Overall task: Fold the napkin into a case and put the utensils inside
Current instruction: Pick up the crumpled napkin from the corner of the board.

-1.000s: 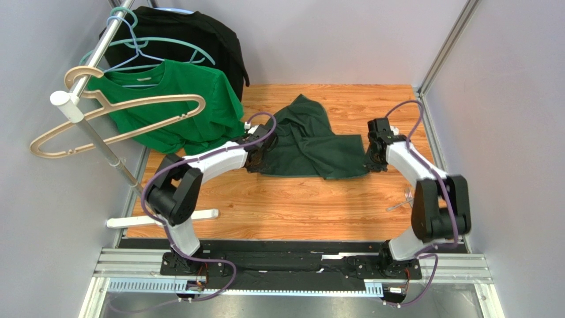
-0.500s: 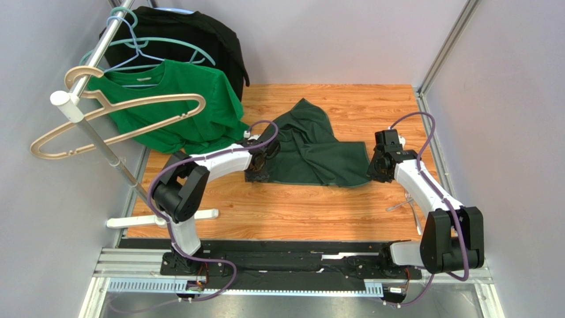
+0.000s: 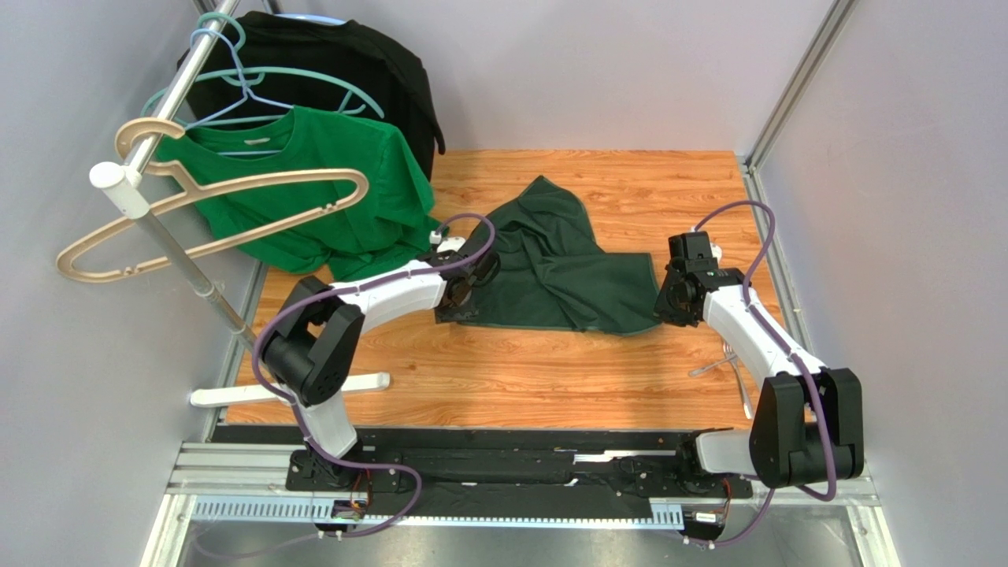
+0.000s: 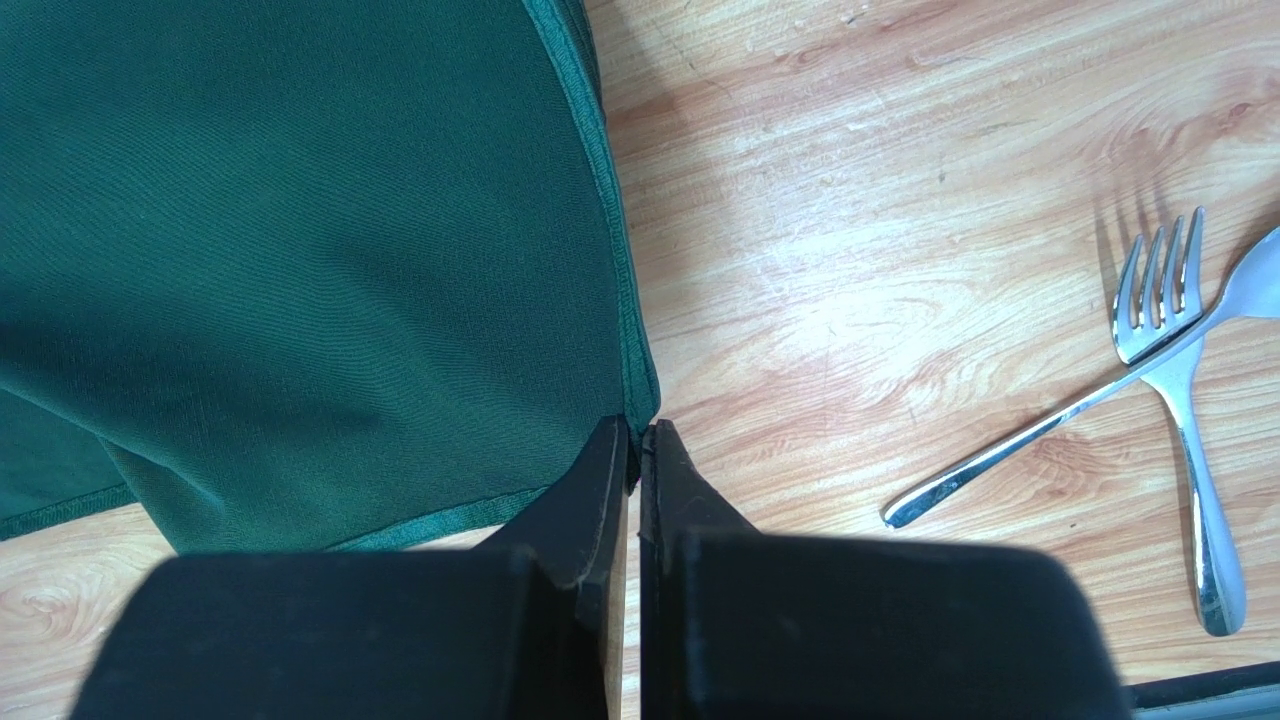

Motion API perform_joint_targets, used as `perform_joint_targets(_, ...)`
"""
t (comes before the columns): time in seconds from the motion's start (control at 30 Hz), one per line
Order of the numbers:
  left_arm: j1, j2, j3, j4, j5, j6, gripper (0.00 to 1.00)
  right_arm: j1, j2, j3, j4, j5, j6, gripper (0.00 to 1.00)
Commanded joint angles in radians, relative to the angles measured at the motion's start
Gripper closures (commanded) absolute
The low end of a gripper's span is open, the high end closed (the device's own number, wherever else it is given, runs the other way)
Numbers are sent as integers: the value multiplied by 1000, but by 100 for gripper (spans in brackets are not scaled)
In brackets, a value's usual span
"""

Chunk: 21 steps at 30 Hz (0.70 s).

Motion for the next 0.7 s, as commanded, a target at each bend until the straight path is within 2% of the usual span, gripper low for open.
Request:
perform_joint_targets(0.0, -6, -69, 3, 5, -54, -35, 58, 5, -14, -3, 25, -3, -10, 100)
perform_joint_targets(0.23, -8, 73, 63, -13, -29, -35, 54, 5, -21, -3, 23, -3, -15, 100)
perform_joint_targets(0.43, -6, 131, 80, -1, -21, -37, 53, 5, -24, -8, 25, -3, -13, 100)
perform_joint_targets(0.53, -4, 121, 42, 8, -12, -70, 62, 5, -29, -1, 15, 2, -12, 100)
perform_joint_targets(0.57, -4, 115, 26, 22, -8, -75, 72, 5, -36, -1, 11, 2, -9, 100)
perform_joint_targets(0.67, -6, 84, -40, 70, 0, -101, 86, 5, -56, 2, 5, 8, -1, 100)
